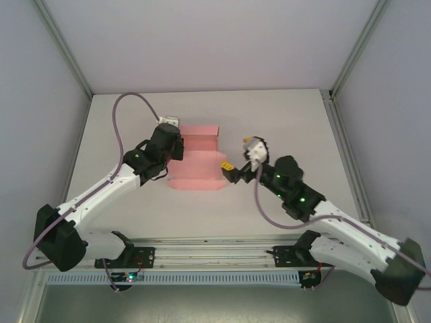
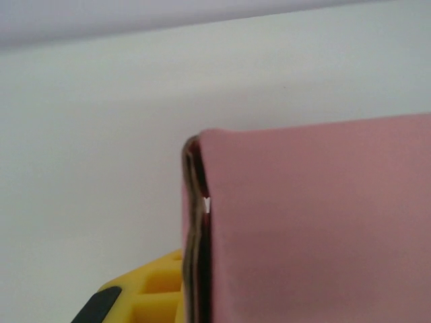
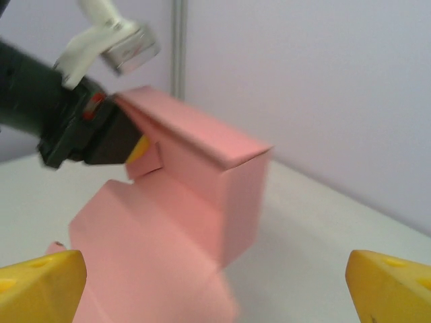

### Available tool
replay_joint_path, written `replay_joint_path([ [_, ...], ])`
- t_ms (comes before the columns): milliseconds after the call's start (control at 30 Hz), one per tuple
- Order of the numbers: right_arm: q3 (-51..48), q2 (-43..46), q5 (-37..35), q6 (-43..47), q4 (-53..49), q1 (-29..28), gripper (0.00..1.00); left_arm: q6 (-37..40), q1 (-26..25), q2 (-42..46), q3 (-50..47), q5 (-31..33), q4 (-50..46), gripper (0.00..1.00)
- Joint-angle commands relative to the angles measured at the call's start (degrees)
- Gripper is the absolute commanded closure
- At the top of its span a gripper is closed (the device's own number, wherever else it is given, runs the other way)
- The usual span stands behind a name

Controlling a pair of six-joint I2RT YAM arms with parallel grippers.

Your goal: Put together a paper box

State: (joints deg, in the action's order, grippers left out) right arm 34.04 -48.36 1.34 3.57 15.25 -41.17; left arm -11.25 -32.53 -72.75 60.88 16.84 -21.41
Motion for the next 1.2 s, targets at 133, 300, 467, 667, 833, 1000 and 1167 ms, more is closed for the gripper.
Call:
replay_joint_path([
  [133,-2.0,11.9,-2.0,-5.1,-11.8,9.0,0.02,60.5,0.3,-2.2,12.6,-14.0,-24.7,1.0],
  [300,-3.3,15.1,-2.0,-7.0,-16.8,12.2,0.02,68.1,-1.4,-16.3,28.4,-6.0,-44.4,1.0],
  [467,-4.6,16.6,-3.4,-8.3,-19.3,13.4,0.02,71.1,-6.3,-33.5,37.0,9.2,-51.7,1.0],
  [667,-5.8,17.8,-4.1,-8.3,-19.6,15.1,0.02,68.3,-10.3,-51.9,52.0,11.0,-56.1,1.0],
  [833,-6.3,17.9,-3.0,-8.8,-20.0,16.8,0.02,67.9,-11.9,-57.0,61.2,4.4,-57.9,0.38],
  [1000,-5.9,17.2,-1.2,-9.9,-20.3,18.2,0.02,67.2,-12.2,-53.6,63.7,-1.4,-55.5,0.0],
  [1167,-4.6,13.7,2.8,-9.9,-20.5,18.9,0.02,60.5,-11.3,-46.3,63.6,-9.8,-48.7,0.0],
])
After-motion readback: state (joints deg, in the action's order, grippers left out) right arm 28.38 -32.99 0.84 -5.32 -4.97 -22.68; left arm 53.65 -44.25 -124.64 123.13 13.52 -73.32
